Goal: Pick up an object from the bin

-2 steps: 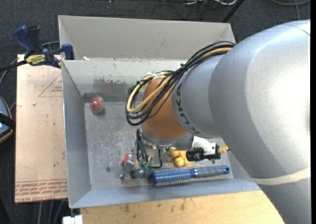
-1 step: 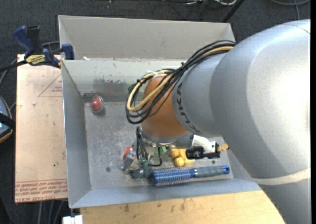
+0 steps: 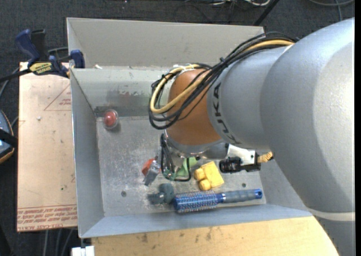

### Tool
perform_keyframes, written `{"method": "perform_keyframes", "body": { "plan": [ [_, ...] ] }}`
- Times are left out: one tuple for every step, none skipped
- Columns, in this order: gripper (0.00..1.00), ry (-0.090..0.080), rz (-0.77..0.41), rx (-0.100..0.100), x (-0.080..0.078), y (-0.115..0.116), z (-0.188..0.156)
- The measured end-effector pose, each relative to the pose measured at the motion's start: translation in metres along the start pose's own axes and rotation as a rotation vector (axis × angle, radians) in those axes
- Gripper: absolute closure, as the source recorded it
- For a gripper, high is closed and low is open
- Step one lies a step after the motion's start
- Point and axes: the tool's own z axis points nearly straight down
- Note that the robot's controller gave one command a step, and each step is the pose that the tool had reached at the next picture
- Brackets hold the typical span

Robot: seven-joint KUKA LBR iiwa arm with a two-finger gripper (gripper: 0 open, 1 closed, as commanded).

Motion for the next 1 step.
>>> {"method": "perform_keyframes", "body": {
  "plan": [
    [1.0,-0.002,-0.004,-0.001,-0.0012,0.0018,-0.0691]
  ]
}}
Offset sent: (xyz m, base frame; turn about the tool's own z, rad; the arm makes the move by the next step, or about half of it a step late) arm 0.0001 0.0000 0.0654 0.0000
